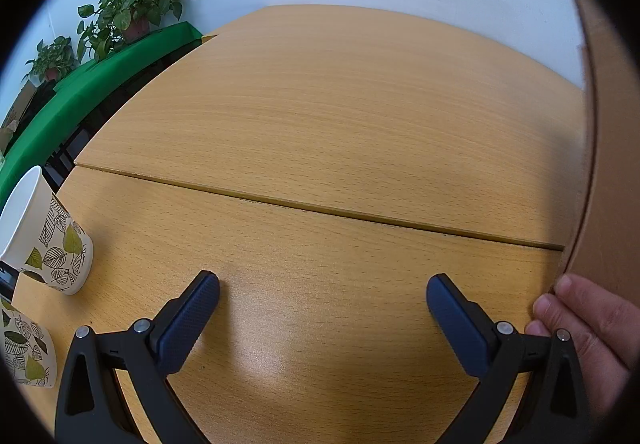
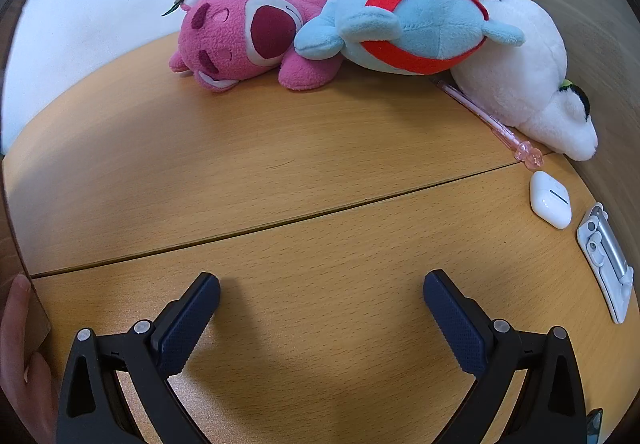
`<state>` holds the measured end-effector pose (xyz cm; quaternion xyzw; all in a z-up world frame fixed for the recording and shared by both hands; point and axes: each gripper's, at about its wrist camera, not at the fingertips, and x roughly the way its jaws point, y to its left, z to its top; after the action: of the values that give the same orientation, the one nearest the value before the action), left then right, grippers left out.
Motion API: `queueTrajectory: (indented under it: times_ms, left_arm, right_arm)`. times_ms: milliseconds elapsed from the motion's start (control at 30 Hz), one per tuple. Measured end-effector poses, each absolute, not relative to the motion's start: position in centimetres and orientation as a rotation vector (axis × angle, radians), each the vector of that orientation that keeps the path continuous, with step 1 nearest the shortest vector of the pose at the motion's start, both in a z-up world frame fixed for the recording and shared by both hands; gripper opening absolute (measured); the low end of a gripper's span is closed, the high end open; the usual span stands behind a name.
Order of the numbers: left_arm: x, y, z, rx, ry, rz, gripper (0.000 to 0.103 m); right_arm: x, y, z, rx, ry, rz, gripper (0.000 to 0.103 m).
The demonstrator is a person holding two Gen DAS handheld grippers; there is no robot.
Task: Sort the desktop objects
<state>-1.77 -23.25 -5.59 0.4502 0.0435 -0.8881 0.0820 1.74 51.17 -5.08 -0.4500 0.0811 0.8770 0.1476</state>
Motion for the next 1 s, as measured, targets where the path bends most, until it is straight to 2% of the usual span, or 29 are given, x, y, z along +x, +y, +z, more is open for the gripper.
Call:
queueTrajectory:
  times_ms: [1000]
  left_arm:
    - [-1.83,-23.25,-5.37,1.347,0.134,-2.647,0.103]
  right_arm:
    - [1.59,51.57,-5.23,-1.294,0.233,2.526,0.103]
